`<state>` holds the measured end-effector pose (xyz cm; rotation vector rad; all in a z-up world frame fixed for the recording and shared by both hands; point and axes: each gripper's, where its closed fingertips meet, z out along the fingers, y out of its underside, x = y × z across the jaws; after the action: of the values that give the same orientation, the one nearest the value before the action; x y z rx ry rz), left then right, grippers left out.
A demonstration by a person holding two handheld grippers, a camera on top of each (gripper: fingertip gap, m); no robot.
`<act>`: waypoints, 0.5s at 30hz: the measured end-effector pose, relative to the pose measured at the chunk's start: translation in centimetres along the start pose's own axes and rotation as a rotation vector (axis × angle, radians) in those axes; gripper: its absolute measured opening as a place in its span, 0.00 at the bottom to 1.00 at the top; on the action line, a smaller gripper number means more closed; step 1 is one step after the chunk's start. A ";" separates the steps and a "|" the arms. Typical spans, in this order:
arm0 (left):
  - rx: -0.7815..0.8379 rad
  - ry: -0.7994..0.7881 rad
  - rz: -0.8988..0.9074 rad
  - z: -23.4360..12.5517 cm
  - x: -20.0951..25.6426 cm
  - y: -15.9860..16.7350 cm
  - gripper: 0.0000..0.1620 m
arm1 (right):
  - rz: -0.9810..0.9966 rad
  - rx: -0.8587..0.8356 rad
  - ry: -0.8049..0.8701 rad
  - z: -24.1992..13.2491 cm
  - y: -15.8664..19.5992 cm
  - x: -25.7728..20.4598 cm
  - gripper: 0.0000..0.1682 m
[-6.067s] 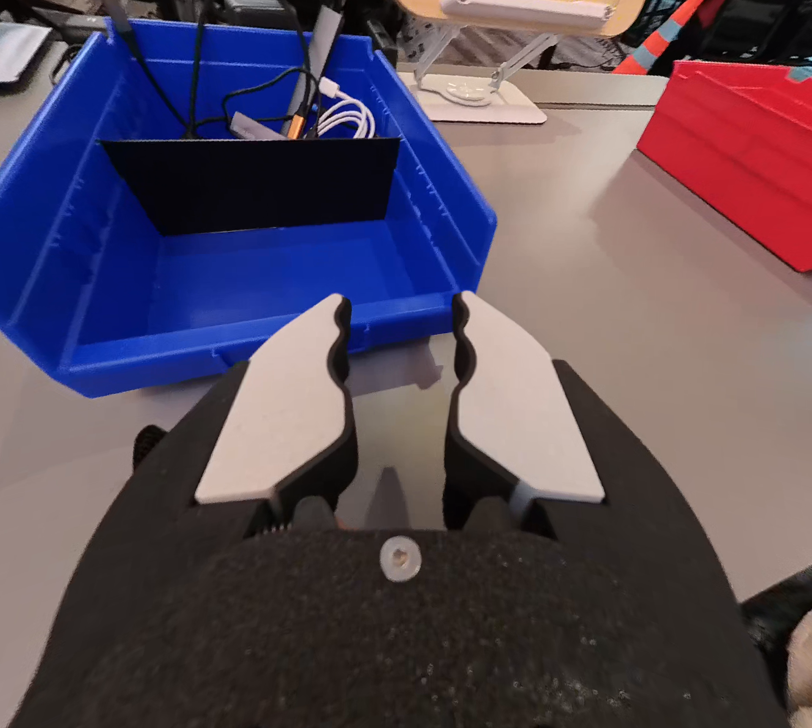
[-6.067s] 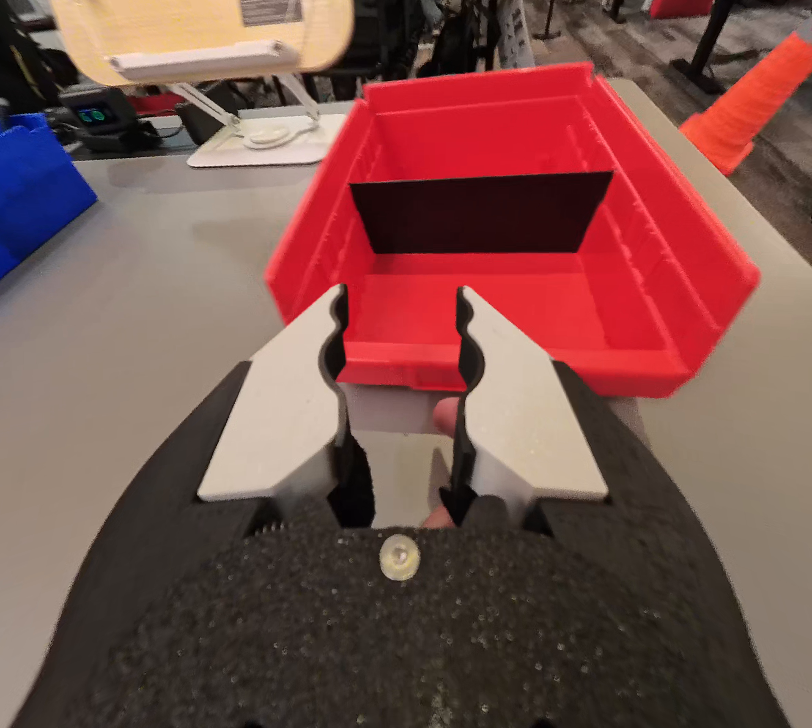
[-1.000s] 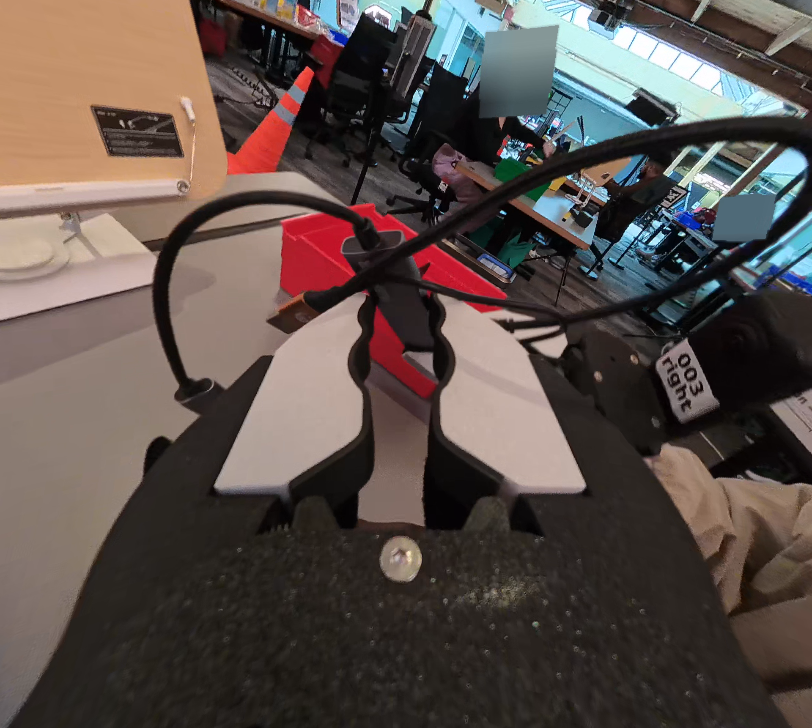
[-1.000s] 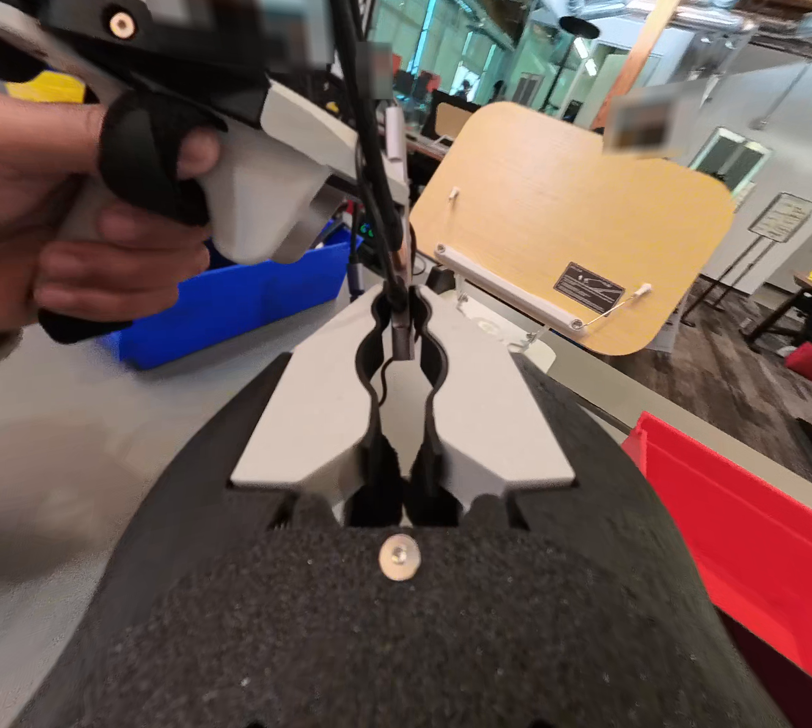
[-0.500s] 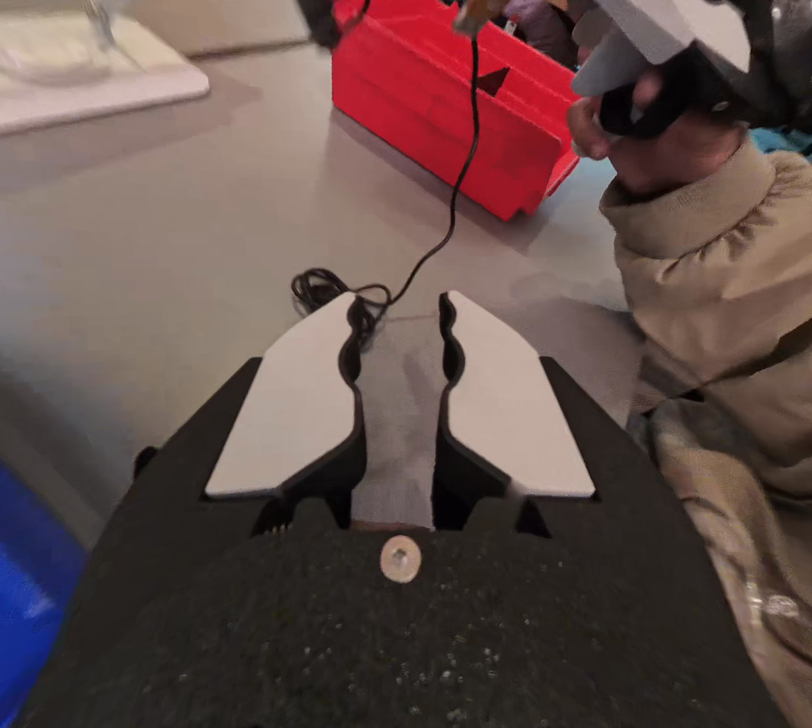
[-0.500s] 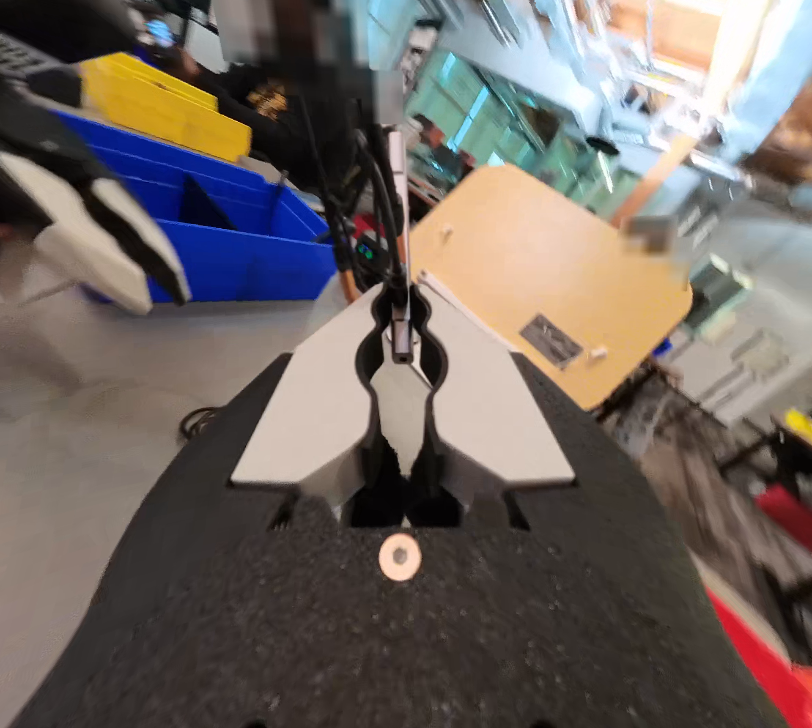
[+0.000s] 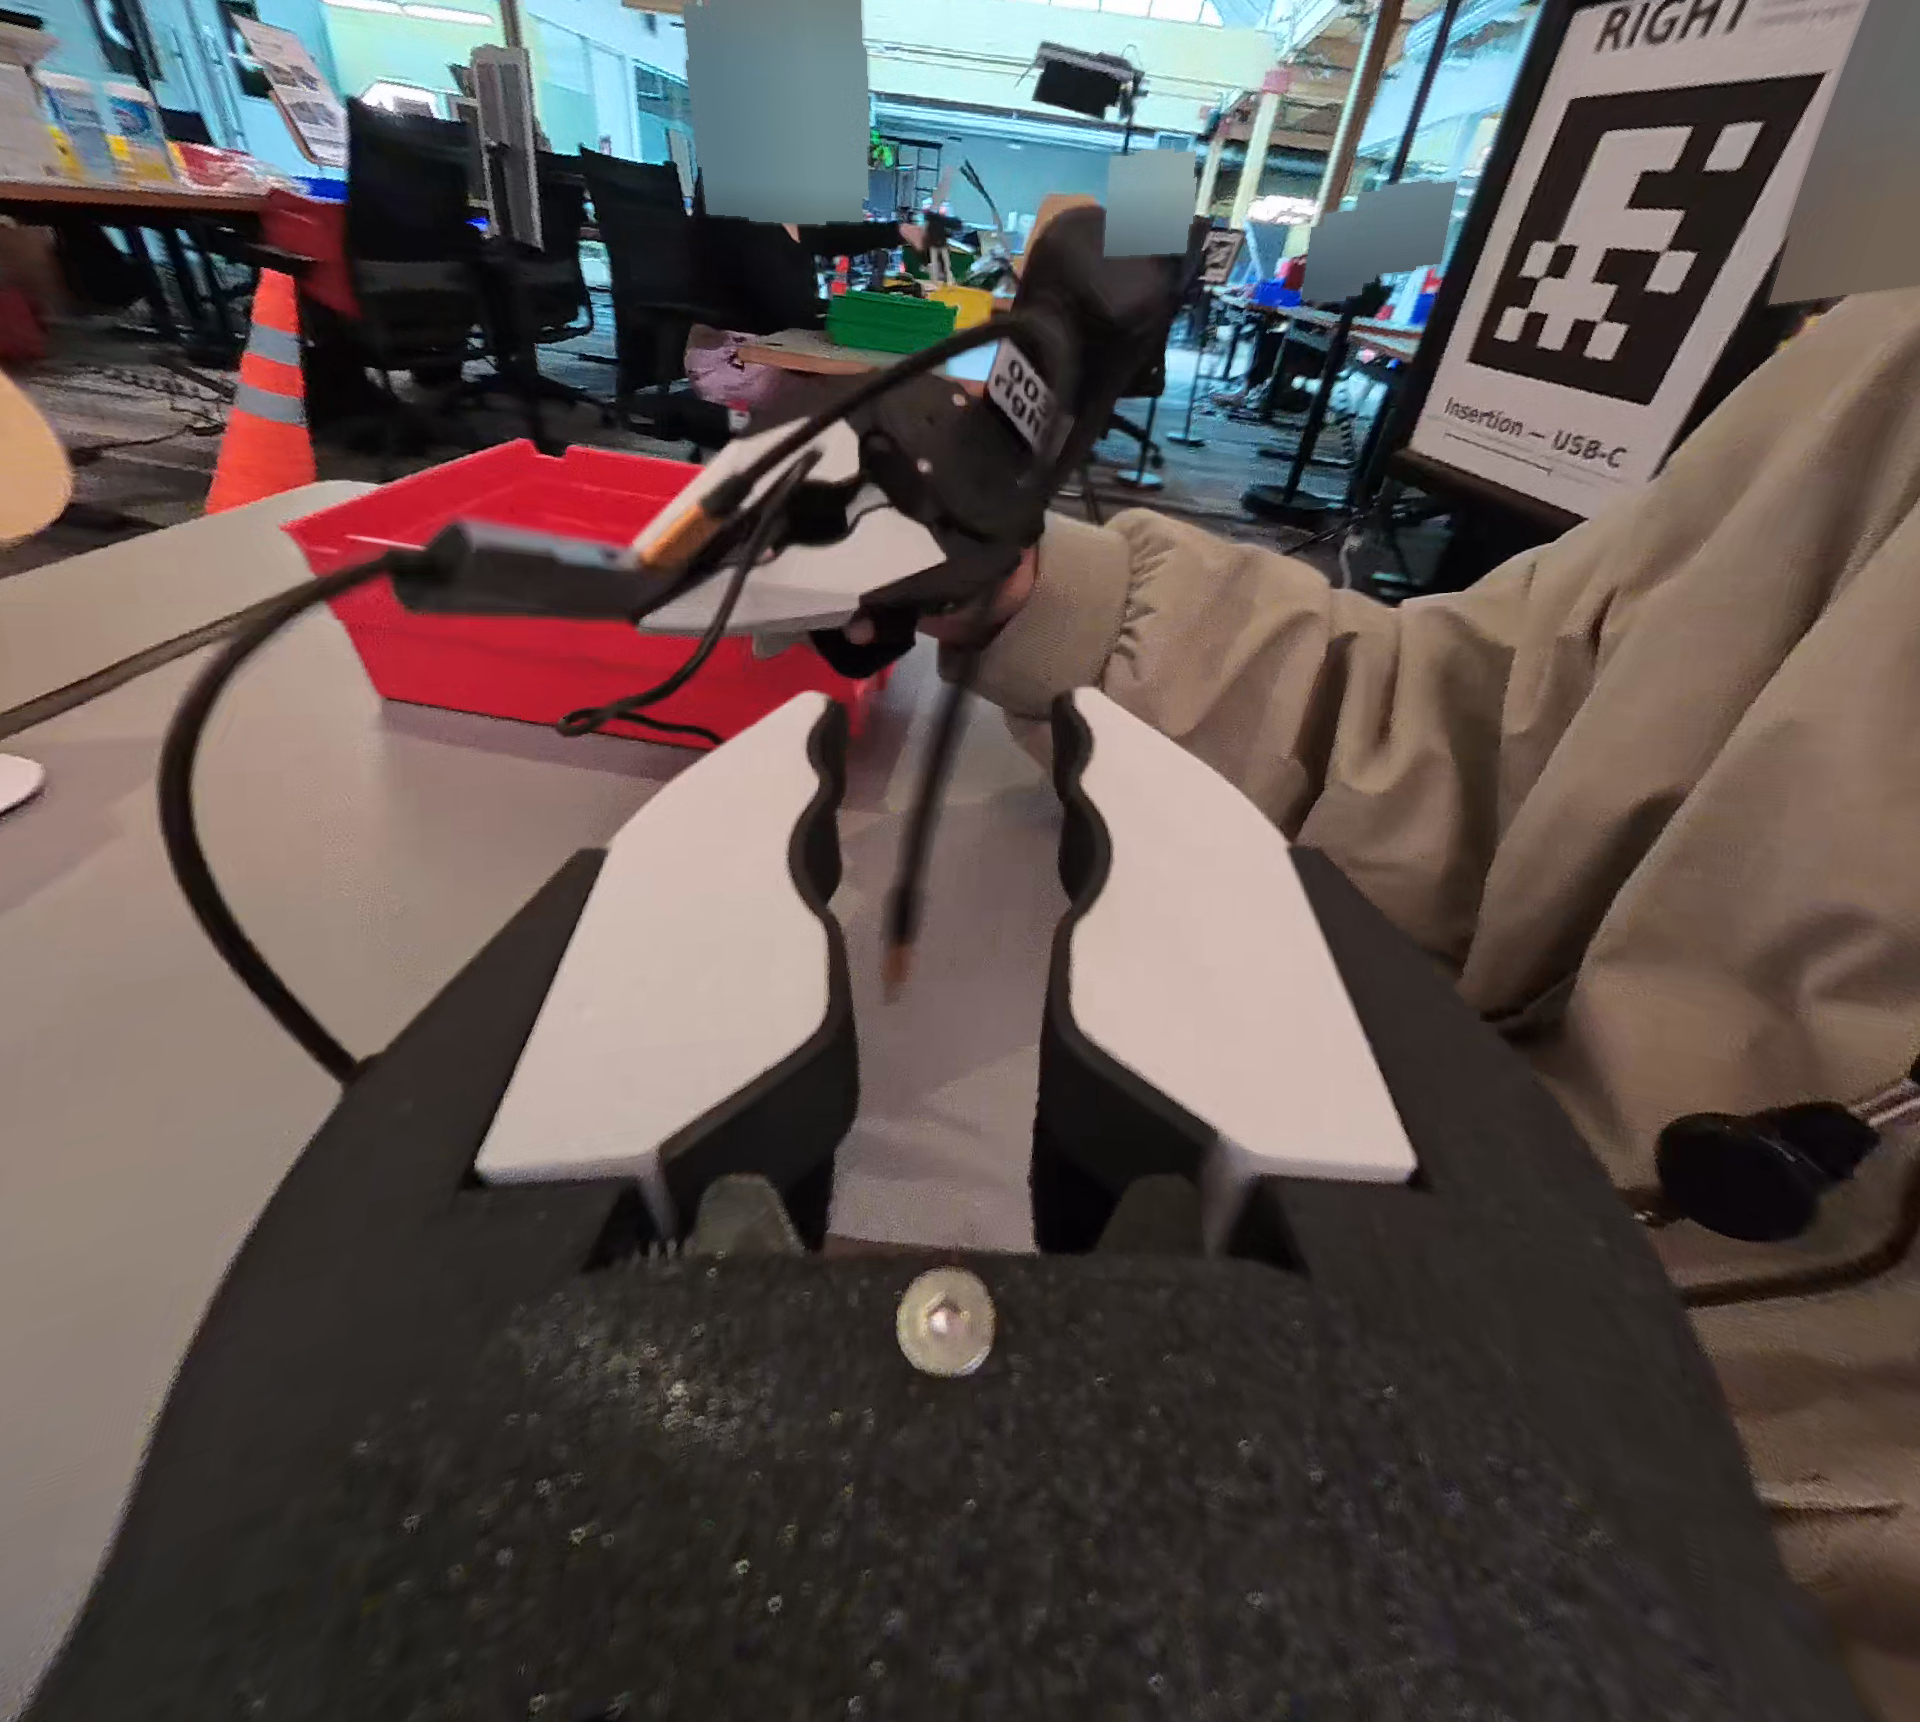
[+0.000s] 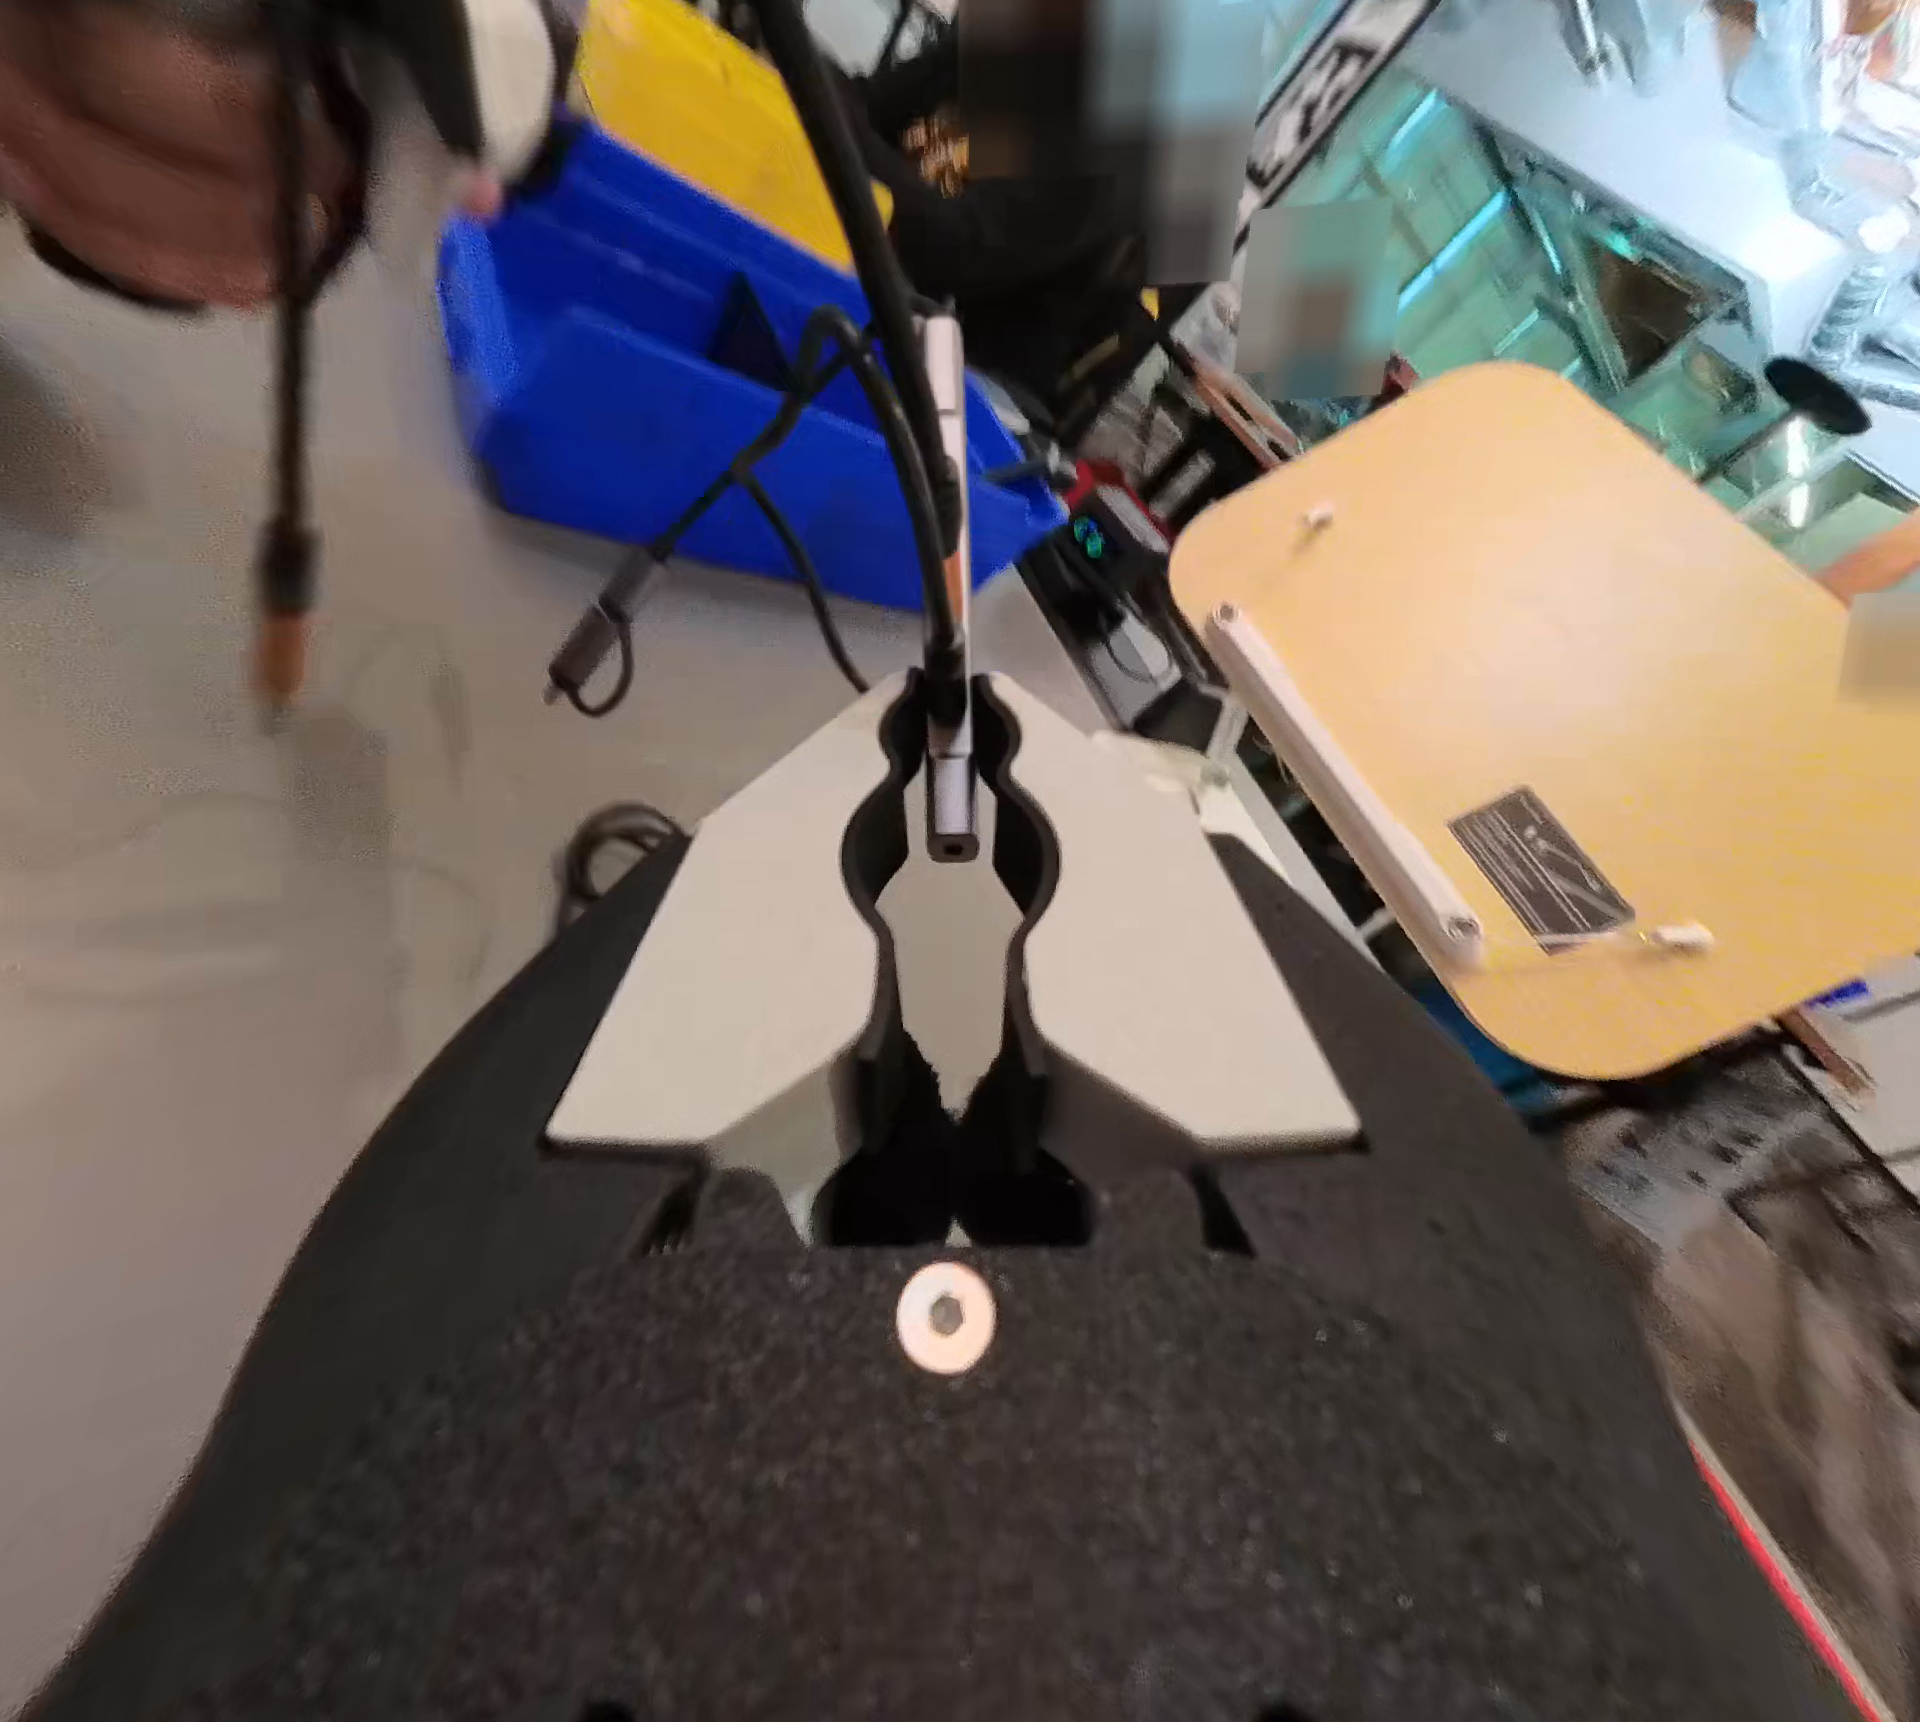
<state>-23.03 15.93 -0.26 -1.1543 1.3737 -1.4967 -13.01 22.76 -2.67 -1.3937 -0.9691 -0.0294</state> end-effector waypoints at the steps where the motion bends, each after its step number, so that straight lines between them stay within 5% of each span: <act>1: -0.013 -0.030 0.016 0.0 -0.3 0.0 0.23 | -0.023 -0.031 -0.010 0.1 0.7 -0.3 0.05; 6: -0.156 -0.174 0.038 -0.3 -3.1 2.7 0.24 | 0.063 0.121 -0.111 -0.5 -1.7 -1.9 0.04; 9: -0.072 -0.112 -0.057 -0.1 -2.7 2.3 0.24 | 0.225 0.302 -0.220 -2.0 -4.3 -2.5 0.04; 15: -0.026 -0.107 -0.032 -0.7 -2.3 0.6 0.19 | 0.297 0.364 -0.270 -3.1 -4.7 -2.5 0.04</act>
<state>-23.07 18.23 -1.12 -1.2592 1.3114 -1.4223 -15.49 17.76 0.05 -1.2048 -0.9226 0.5440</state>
